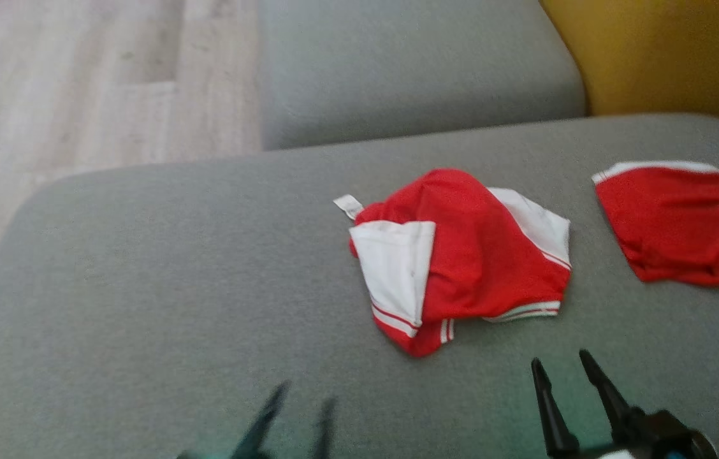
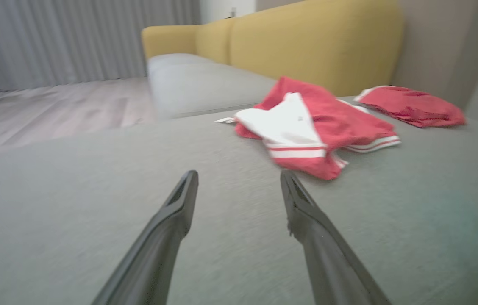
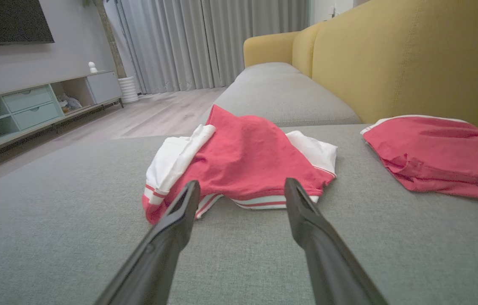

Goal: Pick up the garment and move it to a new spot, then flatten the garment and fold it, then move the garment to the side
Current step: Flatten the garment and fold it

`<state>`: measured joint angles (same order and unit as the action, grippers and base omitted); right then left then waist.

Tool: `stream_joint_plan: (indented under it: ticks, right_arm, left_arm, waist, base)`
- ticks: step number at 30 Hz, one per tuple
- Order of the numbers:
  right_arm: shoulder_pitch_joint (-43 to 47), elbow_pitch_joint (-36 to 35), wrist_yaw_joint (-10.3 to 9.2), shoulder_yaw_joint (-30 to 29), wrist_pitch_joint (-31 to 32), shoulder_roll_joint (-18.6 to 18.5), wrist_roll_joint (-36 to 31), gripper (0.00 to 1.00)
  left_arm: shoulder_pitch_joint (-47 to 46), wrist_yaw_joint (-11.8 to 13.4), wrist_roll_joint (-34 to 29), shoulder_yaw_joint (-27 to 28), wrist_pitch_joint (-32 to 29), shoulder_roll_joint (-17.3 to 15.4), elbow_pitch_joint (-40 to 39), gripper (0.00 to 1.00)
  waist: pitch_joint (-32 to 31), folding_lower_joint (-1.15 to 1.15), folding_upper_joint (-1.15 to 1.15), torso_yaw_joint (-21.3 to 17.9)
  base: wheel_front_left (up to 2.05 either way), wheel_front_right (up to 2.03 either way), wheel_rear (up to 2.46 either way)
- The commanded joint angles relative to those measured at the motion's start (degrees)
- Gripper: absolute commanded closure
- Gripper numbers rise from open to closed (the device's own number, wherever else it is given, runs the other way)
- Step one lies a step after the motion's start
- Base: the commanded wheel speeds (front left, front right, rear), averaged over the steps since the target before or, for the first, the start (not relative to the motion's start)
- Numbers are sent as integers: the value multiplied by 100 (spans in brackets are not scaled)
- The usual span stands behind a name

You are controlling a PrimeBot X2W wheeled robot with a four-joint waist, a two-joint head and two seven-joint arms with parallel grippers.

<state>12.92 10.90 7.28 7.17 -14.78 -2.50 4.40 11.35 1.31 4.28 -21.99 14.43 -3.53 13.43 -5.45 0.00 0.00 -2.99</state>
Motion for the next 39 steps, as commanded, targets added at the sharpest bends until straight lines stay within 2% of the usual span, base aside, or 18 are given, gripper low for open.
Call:
stream_joint_plan:
  ticks: [1,7,8,10,13,16,19,21,22,23,24,27,32,35,39]
  right_arm:
    - [-417,-198,21,129,-22,-38,-56,0]
    - [-813,-258,21,234,-22,-38,-163,0]
    - [-971,-311,21,231,-22,-38,-140,0]
    - [-1104,-364,21,232,-22,-38,-118,0]
    - [-1304,-397,21,332,-22,-38,-175,0]
    - [-1410,-408,21,376,-22,-38,-120,0]
    - [-1469,-420,21,434,-22,-38,-64,0]
    - [-1474,-421,21,443,-22,-38,-63,0]
    - [-1470,-418,21,433,-22,-38,-57,0]
    - [-1465,-406,21,421,-22,-38,-50,0]
    - [-1458,-390,21,410,-22,-38,-40,0]
    - [-1408,-344,21,378,-22,-38,-5,0]
    - [-1324,-281,21,356,-22,-38,17,0]
    - [-1274,-262,21,373,-22,-38,30,0]
    - [-1192,-199,21,441,-22,-38,9,0]
  left_arm:
    - [-633,-89,-123,-55,57,65,-99,0]
    - [-1946,-374,-515,-1028,57,65,664,0]
    - [-2387,-417,-673,-1234,57,65,919,0]
    - [-2776,-466,-765,-1386,57,65,1243,0]
    - [-3377,-607,-677,-1539,57,65,2135,0]
    - [-3760,-505,-692,-1521,57,65,2895,0]
    - [-4071,-223,-706,-1424,57,64,3578,0]
    - [-4144,-166,-701,-1409,57,64,3768,2]
    - [-4198,-146,-681,-1404,57,64,3931,50]
    - [-4240,-146,-657,-1409,57,64,4068,88]
    - [-4265,-185,-618,-1431,57,64,4141,100]
    - [-4269,-365,-351,-1511,57,65,3887,100]
    - [-4466,-551,325,-1663,57,65,2568,100]
    - [-5014,-582,520,-1660,57,65,1797,100]
    - [-6211,-629,273,-1404,57,-32,1351,100]
  waist:
    - [254,0,0,-251]
    - [901,0,0,-984]
    - [1179,0,0,-1217]
    - [1429,0,0,-1423]
    - [1804,0,0,-1783]
    - [1981,0,0,-2008]
    - [2076,0,0,-2186]
    - [2084,0,0,-2224]
    - [2078,0,0,-2253]
    - [2061,0,0,-2280]
    - [2034,0,0,-2301]
    - [1882,0,0,-2324]
    - [1494,0,0,-2265]
    - [1258,0,0,-2214]
    - [979,0,0,-2172]
  base:
    - [0,0,0]
    - [0,0,0]
    - [0,0,0]
    - [0,0,0]
    - [0,0,0]
    - [0,0,0]
    - [0,0,0]
    - [0,0,0]
    - [0,0,0]
    - [0,0,0]
    - [0,0,0]
    - [0,0,0]
    - [0,0,0]
    - [0,0,0]
    - [0,0,0]
